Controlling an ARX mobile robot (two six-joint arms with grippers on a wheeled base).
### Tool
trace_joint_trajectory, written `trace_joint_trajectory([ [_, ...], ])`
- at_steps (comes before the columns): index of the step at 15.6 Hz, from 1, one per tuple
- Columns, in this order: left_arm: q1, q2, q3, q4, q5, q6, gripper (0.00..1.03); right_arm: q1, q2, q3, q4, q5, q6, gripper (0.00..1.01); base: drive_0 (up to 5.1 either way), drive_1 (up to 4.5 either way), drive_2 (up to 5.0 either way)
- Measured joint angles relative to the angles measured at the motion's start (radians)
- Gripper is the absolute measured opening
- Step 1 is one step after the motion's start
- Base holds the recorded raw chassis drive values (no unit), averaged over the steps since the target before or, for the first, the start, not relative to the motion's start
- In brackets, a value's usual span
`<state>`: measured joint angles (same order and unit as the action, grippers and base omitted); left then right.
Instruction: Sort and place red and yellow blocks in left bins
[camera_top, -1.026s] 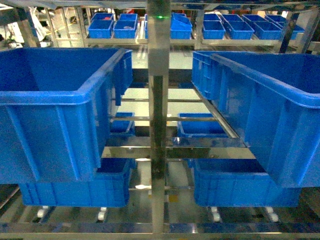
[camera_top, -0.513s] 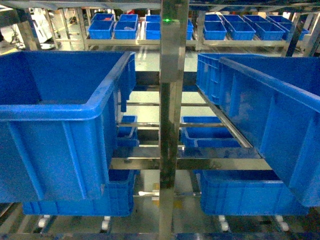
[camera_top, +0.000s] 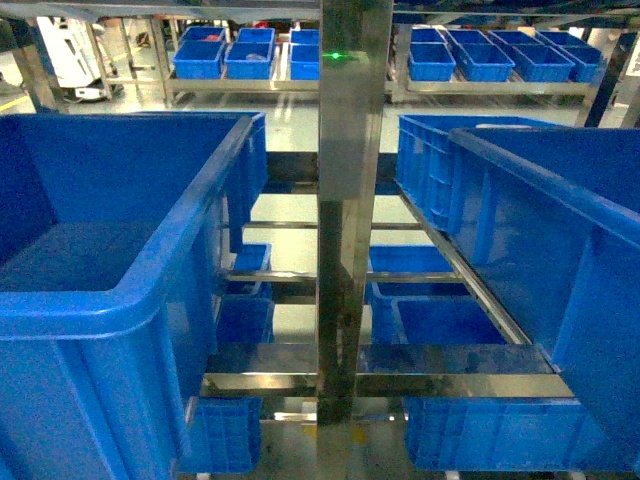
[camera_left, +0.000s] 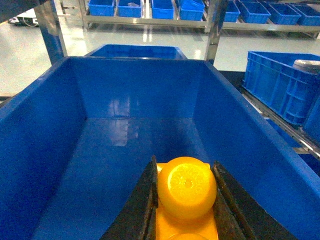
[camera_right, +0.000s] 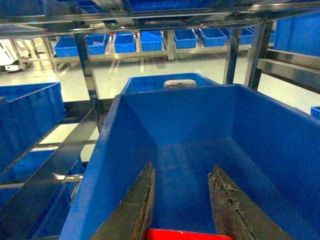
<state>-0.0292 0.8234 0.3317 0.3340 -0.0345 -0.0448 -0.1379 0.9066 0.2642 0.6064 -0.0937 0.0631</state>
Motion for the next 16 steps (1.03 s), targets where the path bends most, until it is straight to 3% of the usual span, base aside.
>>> trace_joint_trajectory([
  [13,0.000,-0.001,0.000,0.000,0.000,0.000,0.22,0.003,0.002,0.000,0.001,0.000,0.000,0.28,0.0,0.00,0.0],
  [16,0.000,-0.001,0.000,0.000,0.000,0.000,0.22,0.028,0.071,0.084,0.011,-0.009,0.000,0.28,0.0,0.00,0.0],
])
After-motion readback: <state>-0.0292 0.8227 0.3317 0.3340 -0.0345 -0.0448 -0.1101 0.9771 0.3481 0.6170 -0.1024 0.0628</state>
